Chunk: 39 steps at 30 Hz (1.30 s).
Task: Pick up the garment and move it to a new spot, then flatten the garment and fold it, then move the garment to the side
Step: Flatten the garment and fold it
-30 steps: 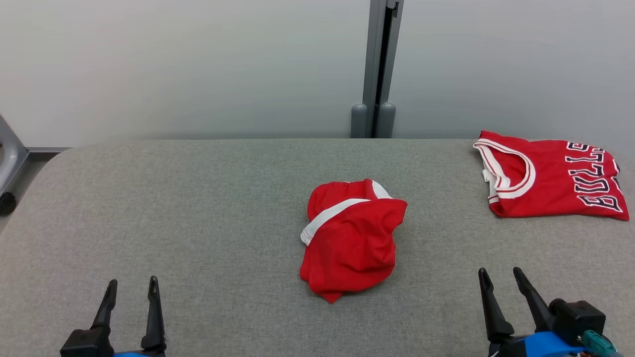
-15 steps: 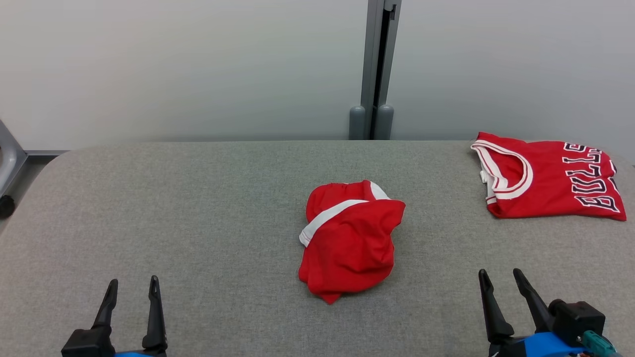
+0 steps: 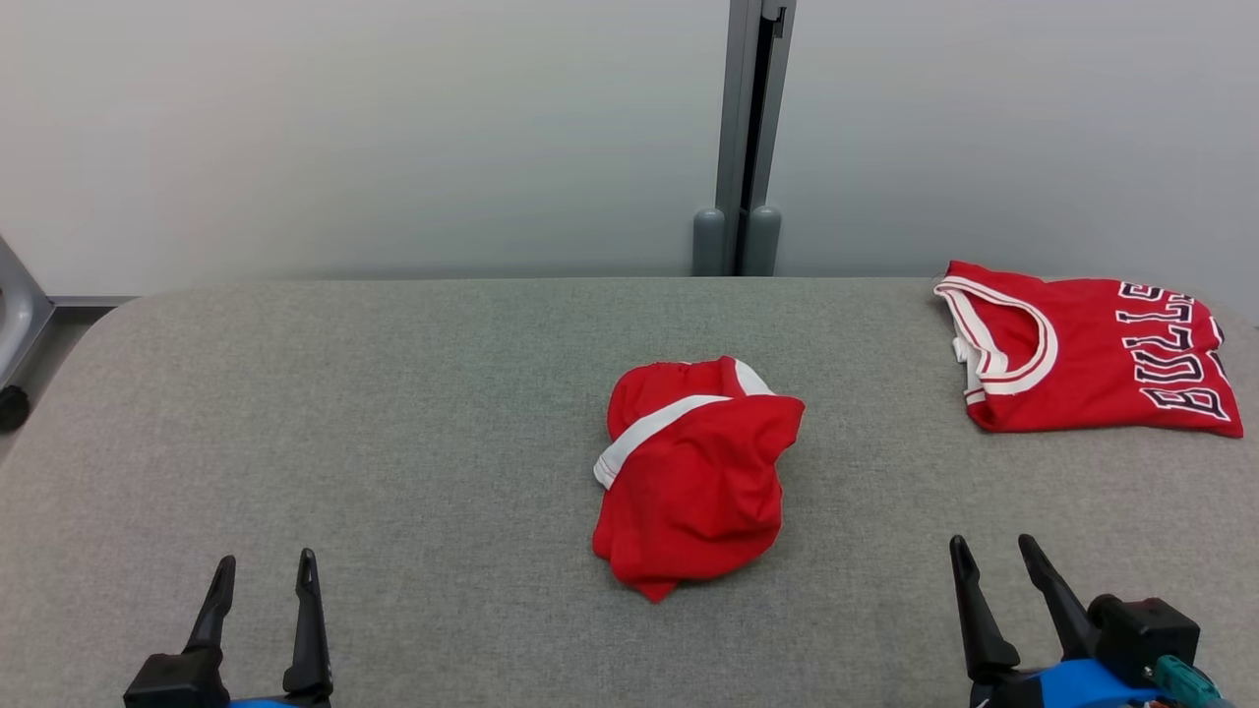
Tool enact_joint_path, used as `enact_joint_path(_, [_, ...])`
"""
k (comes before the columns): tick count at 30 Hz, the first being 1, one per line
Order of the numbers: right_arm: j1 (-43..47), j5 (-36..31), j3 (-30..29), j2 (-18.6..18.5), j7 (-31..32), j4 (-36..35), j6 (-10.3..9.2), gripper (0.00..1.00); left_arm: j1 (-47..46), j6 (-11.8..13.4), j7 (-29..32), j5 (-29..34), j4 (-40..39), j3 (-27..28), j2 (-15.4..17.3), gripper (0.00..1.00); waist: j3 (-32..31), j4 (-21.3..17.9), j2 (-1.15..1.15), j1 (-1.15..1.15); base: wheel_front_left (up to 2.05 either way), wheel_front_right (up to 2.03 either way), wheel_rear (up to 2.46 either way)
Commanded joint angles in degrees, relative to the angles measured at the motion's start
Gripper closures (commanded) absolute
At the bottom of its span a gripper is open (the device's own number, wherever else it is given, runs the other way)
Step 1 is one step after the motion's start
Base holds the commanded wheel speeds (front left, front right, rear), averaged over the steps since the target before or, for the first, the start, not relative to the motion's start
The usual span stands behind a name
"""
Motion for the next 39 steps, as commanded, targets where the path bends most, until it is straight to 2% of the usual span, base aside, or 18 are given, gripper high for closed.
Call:
enact_joint_path(1, [-0.1, 0.3, 0.0, -0.1, 0.0, 0.2, 0.01, 0.00, -0.8, -0.3, -0.3, 0.4, 0.1, 0.5, 0.0, 0.00, 0.0, 0.1, -0.01, 0.00, 0.00, 0.00, 0.00])
enact_joint_path(7, [-6.8, 0.1, 2.2, -0.1, 0.7, 0.1, 0.01, 0.00, -1.7, -0.3, -0.3, 0.6, -0.1, 0.7, -0.2, 0.00, 0.8, 0.5, -0.01, 0.00, 0.00, 0.00, 0.00])
enact_joint_path(12, [-18.6, -1.0, 5.2, -1.6, 3.7, 2.3, 0.01, 0.00, -3.3, -0.4, -0.3, 1.0, -0.6, 0.2, -0.4, 0.00, 3.3, 1.2, -0.01, 0.00, 0.00, 0.00, 0.00])
enact_joint_path(17, [-31.6, -0.9, 9.2, -4.3, 7.3, 9.4, 0.01, 0.00, -5.8, -0.9, -0.3, 1.4, -0.7, -0.5, -1.1, 0.00, 6.7, 2.8, -0.01, 0.00, 0.00, 0.00, 0.00])
enact_joint_path(23, [-43.1, 0.8, 13.8, -5.9, 11.8, 22.4, 0.01, 0.00, -9.1, -1.9, -0.3, 1.8, -0.1, -0.7, -1.8, 0.00, 10.1, 4.9, -0.01, 0.00, 0.00, 0.00, 0.00])
enact_joint_path(29, [-46.2, 6.3, 19.2, -5.3, 16.6, 34.9, 0.01, 0.00, -11.0, -2.5, -0.3, 2.6, 0.6, -0.7, -3.1, 0.00, 11.9, 6.7, -0.01, 0.00, 0.00, 0.00, 0.00])
enact_joint_path(36, [-43.1, 16.2, 23.6, -4.2, 17.6, 40.4, 0.01, 0.00, -11.1, -2.9, -0.3, 3.2, 0.9, 0.5, -4.1, 0.00, 12.5, 7.1, -0.01, 0.00, 0.00, 0.00, 0.00])
enact_joint_path(38, [-42.3, 18.8, 24.6, -4.2, 16.9, 40.3, 0.01, 1.00, -10.8, -3.0, -0.3, 3.5, 1.0, 0.8, -4.4, 0.00, 12.4, 6.9, -0.01, 0.00, 0.00, 0.00, 0.00])
enact_joint_path(39, [-42.3, 18.8, 24.6, -4.2, 16.9, 40.3, 0.01, 1.00, -10.8, -3.0, -0.3, 3.5, 1.0, 0.8, -4.4, 0.00, 12.4, 6.9, -0.01, 0.00, 0.00, 0.00, 0.00])
